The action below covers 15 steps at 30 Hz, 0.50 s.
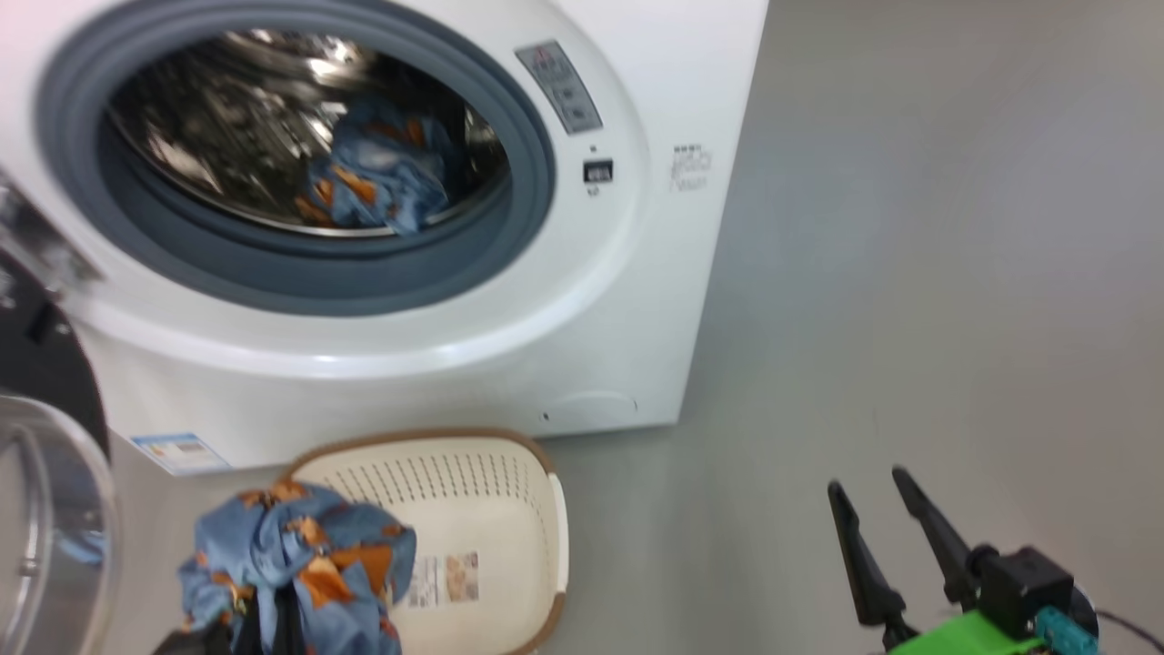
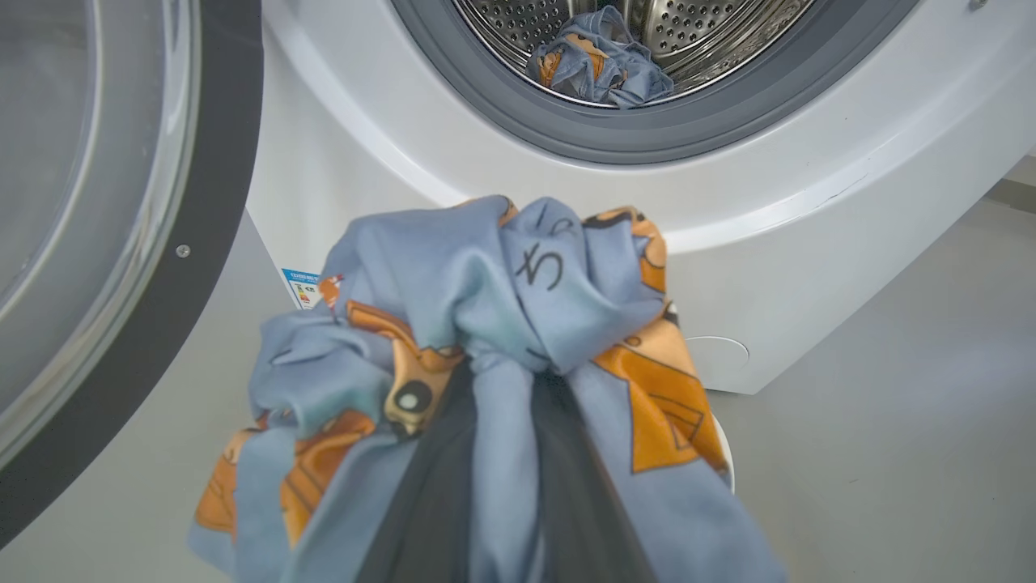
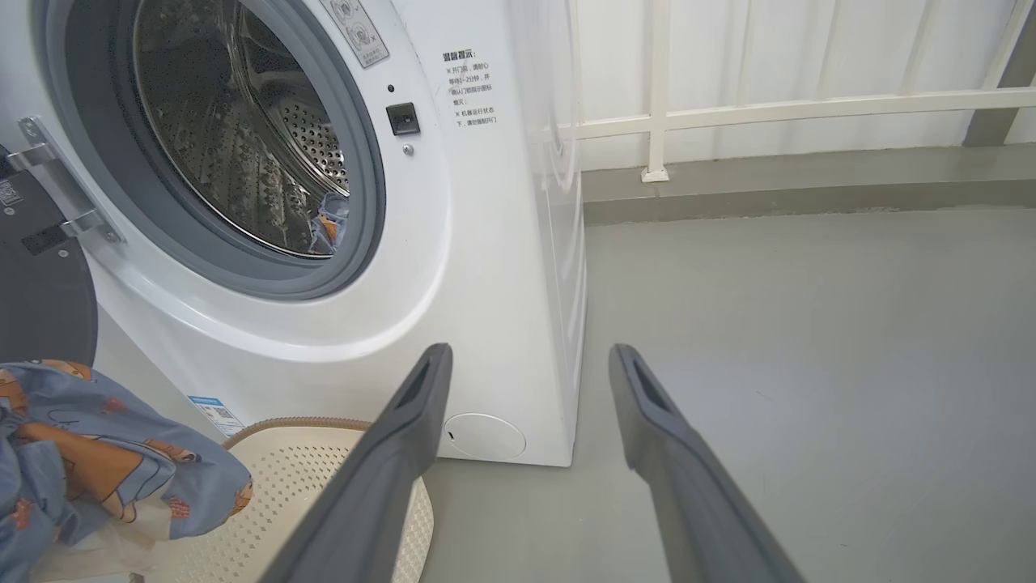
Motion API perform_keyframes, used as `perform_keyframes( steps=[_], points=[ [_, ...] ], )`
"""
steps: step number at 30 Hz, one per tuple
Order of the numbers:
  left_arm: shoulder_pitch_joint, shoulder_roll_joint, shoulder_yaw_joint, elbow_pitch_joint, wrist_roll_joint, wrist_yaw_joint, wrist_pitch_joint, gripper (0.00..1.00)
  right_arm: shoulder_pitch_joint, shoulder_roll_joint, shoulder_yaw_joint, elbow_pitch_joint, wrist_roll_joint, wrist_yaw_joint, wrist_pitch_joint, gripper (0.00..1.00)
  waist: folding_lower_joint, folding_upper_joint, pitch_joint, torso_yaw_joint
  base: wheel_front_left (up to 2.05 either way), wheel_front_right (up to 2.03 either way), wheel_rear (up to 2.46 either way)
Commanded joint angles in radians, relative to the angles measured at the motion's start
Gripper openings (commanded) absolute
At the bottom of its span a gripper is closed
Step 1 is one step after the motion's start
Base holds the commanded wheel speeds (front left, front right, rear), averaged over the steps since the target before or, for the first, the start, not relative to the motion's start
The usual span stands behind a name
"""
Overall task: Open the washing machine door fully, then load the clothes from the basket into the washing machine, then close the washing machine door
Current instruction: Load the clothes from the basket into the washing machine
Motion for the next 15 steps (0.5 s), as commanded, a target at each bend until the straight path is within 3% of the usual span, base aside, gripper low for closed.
perform_keyframes(
  steps=[1, 15],
  points=[
    [0.028, 0.016, 0.024, -0.042, 0.007, 0.015, -0.009, 0.0, 0.022, -0.005, 0.019, -0.016, 0.003, 0.001, -0.005, 1.0, 0.0, 0.0, -0.095, 0.038, 0.0, 0.0, 0.0],
    [0.112, 0.016, 0.001, -0.188, 0.009, 0.045, -0.009, 0.0, 0.084, -0.006, 0.023, -0.013, 0.008, 0.001, -0.005, 1.0, 0.0, 0.0, -0.183, 0.05, 0.0, 0.0, 0.0]
  ],
)
